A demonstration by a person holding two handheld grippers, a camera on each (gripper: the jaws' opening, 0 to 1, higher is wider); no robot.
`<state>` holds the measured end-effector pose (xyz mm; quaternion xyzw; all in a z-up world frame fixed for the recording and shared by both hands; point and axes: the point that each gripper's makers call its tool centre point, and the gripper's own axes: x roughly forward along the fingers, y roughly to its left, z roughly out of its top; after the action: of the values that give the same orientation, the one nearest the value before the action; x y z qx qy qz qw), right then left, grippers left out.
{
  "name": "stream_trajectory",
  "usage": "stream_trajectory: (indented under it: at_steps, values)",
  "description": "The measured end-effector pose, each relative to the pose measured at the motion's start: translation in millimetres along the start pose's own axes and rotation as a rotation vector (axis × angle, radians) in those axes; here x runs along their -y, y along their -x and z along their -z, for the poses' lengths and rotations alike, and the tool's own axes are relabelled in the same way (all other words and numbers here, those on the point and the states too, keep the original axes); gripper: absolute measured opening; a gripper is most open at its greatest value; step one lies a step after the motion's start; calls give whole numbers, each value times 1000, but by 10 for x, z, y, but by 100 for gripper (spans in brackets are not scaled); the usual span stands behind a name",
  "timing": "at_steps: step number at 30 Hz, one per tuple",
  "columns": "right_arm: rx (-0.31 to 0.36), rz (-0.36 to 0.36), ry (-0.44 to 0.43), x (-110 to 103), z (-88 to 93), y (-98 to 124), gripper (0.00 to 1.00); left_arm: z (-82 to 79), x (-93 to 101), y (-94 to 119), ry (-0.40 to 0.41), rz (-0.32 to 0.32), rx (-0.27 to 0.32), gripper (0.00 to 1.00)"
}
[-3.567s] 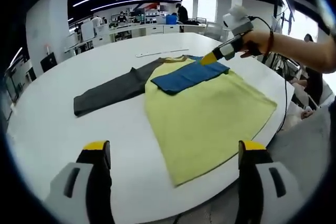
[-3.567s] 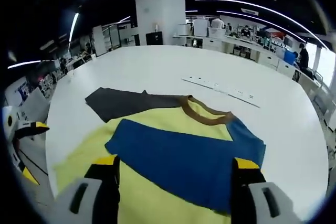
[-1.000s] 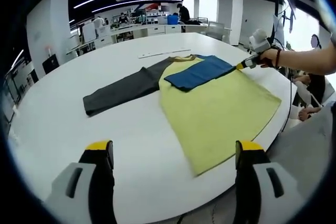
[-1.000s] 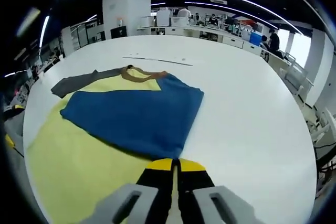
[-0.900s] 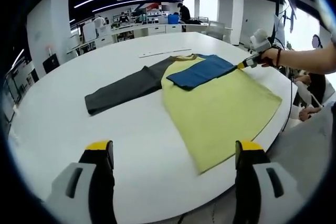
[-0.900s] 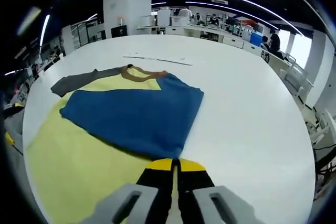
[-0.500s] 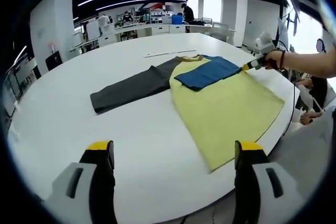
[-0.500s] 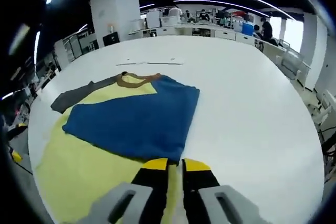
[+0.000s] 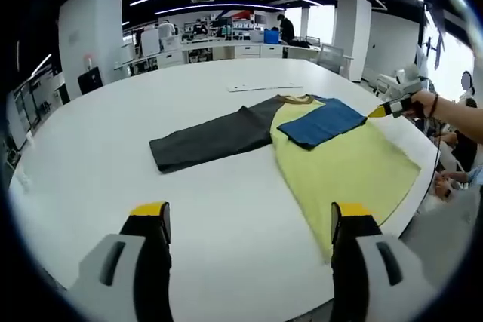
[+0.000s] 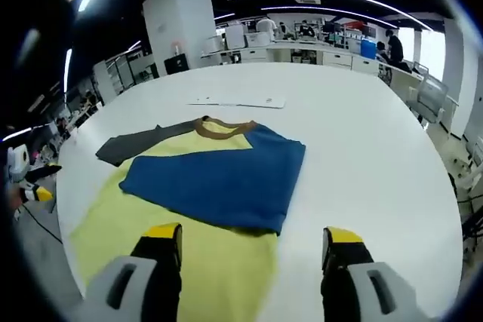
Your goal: Fold the garment on the visible template until the final outline fits inside the template.
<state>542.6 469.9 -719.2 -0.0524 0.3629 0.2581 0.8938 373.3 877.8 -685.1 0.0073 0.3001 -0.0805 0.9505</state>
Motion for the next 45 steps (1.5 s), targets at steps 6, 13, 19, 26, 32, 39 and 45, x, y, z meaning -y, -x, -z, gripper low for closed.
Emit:
stream_trajectory:
  at_steps: [6, 13, 19, 26, 32, 39, 45]
  values:
    - [7, -41, 38, -177, -25, 203, 94, -116, -213, -75, 30, -34, 17, 85]
    - [27, -124, 28, -396, -26, 369, 99, -236, -460, -198, 53, -85, 20, 82]
    - [40, -191, 67, -604, -11, 505, 100, -320, -623, -319, 106, -136, 48, 77]
    - [64, -220, 104, -718, 4, 645, 100, -371, -798, -483, 137, -178, 72, 69]
    - [60, -226, 137, -754, 130, 733, 100, -343, -938, -675, 144, -206, 79, 60]
    - [84, -211, 107, -738, 202, 802, 100, -338, -1179, -870, 167, -275, 94, 45]
    - [79, -177, 87, -636, 224, 799, 100, -319, -1329, -1028, 189, -314, 99, 35]
